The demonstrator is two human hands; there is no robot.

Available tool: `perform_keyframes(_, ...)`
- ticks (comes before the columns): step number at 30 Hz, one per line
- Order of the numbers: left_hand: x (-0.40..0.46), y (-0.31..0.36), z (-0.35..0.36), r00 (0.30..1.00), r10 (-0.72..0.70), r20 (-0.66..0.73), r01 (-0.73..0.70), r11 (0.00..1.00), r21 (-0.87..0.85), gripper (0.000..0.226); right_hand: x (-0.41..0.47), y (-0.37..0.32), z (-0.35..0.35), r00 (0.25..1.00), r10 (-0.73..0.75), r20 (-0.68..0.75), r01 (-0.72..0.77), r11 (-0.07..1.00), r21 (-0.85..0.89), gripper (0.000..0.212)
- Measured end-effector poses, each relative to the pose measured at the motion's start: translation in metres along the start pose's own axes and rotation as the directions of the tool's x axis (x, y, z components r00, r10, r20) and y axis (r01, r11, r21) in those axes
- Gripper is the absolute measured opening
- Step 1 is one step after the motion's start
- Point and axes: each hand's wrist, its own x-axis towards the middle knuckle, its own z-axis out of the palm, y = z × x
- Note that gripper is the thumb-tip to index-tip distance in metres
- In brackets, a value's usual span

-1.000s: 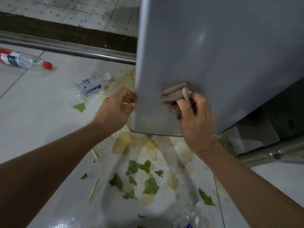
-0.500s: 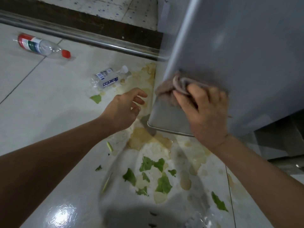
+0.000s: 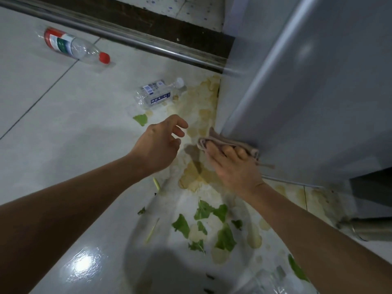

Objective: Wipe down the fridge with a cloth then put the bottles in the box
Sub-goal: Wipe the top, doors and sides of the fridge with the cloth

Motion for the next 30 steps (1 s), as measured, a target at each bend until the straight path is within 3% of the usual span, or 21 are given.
perform_keyframes(2,-0.004,0.001,-0.002,1.0,0.005,0.005,-0.005,1.0,0.01,0.036,-0.01,-0.015,0.012,0.969,-0.084,0.231,0.087,0.996,-0.002,0.05)
perform_keyframes(5,-0.008,0.005,-0.002,0.999,0.007,0.039,-0.008,1.0,0.03,0.037,-0.011,-0.01,0.008,0.941,-0.143,0.308,0.111,0.986,0.122,0.058)
perform_keyframes(9,-0.009,0.017,0.009,0.997,0.016,0.075,-0.019,0.999,0.04,0.04,-0.023,0.015,-0.005,0.967,-0.251,0.032,0.25,0.967,0.046,0.038)
perform_keyframes(12,-0.003,0.026,0.021,0.998,0.025,0.065,-0.028,0.999,0.046,0.04,-0.024,0.039,-0.019,0.963,-0.088,-0.254,0.101,0.994,0.04,0.029)
perform_keyframes(14,0.001,0.032,0.031,0.998,0.028,0.059,-0.031,0.998,0.053,0.04,-0.029,0.06,-0.026,0.942,-0.015,-0.336,0.021,1.0,0.013,0.029)
perform_keyframes(17,0.007,0.043,0.046,0.998,0.007,0.059,-0.007,1.0,0.004,0.04,-0.045,0.075,-0.019,0.939,0.035,-0.341,-0.027,0.999,0.027,0.028)
perform_keyframes(19,0.01,0.051,0.056,0.998,0.001,0.057,0.001,0.999,-0.035,0.034,-0.053,0.066,-0.008,0.968,0.017,-0.252,-0.004,0.999,0.054,0.03)
perform_keyframes(21,0.013,0.056,0.064,1.0,-0.016,0.022,0.017,0.999,-0.043,0.024,-0.064,0.053,0.006,0.987,-0.162,0.01,0.161,0.986,0.044,0.041)
perform_keyframes(23,0.014,0.057,0.069,0.999,-0.047,-0.023,0.046,0.999,-0.025,0.021,-0.077,0.043,0.013,0.886,-0.313,0.344,0.31,0.949,0.064,0.048)
perform_keyframes(24,0.015,0.058,0.071,0.998,-0.055,-0.042,0.054,0.998,-0.015,0.021,-0.081,0.041,0.011,0.867,-0.298,0.4,0.3,0.952,0.058,0.048)
perform_keyframes(26,0.016,0.059,0.072,0.995,-0.069,-0.07,0.07,0.998,0.009,0.022,-0.085,0.049,0.008,0.923,-0.234,0.306,0.218,0.972,0.084,0.045)
perform_keyframes(28,0.018,0.06,0.073,0.994,-0.079,-0.077,0.082,0.996,0.034,0.021,-0.09,0.067,0.003,0.98,-0.151,0.128,0.14,0.986,0.093,0.039)
perform_keyframes(30,0.017,0.06,0.074,0.993,-0.08,-0.081,0.085,0.995,0.049,0.02,-0.101,0.094,-0.004,0.99,-0.117,-0.081,0.121,0.991,0.049,0.032)
